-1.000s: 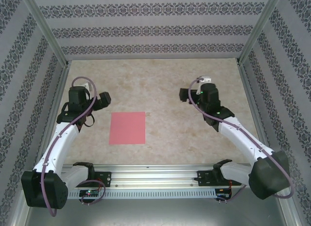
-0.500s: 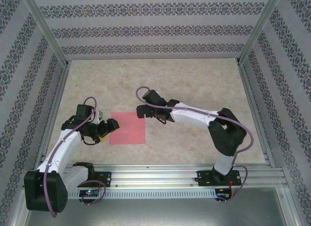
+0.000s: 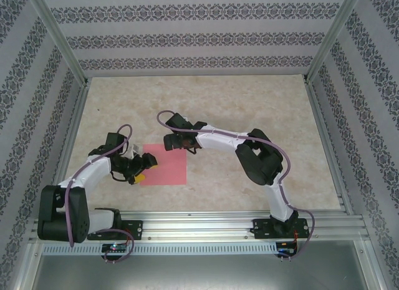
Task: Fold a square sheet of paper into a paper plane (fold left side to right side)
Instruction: Pick up the square sheet of paper from the center of the table.
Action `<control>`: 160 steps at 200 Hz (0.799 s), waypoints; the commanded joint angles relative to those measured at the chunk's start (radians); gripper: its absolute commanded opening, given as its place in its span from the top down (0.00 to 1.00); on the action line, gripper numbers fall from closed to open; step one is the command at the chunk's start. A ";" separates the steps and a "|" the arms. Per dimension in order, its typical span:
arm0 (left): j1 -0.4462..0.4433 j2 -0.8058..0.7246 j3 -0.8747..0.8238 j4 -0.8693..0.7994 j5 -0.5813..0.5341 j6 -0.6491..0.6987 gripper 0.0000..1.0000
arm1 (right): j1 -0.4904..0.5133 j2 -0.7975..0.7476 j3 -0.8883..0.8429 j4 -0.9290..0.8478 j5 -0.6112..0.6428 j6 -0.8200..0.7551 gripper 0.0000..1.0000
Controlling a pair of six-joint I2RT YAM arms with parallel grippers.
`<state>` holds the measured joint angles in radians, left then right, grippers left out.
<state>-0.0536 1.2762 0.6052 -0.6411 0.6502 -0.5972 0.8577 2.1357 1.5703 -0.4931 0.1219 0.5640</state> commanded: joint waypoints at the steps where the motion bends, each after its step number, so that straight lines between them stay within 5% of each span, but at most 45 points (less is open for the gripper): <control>1: -0.006 0.047 0.030 0.058 0.021 0.037 0.18 | 0.017 0.032 0.044 -0.033 -0.005 0.015 0.07; 160: -0.006 0.202 0.059 0.055 -0.029 0.105 0.18 | 0.070 0.071 0.070 -0.073 -0.105 0.048 0.11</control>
<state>-0.0536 1.4448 0.6518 -0.6216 0.6498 -0.5388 0.9100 2.1975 1.6238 -0.5499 0.0673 0.5865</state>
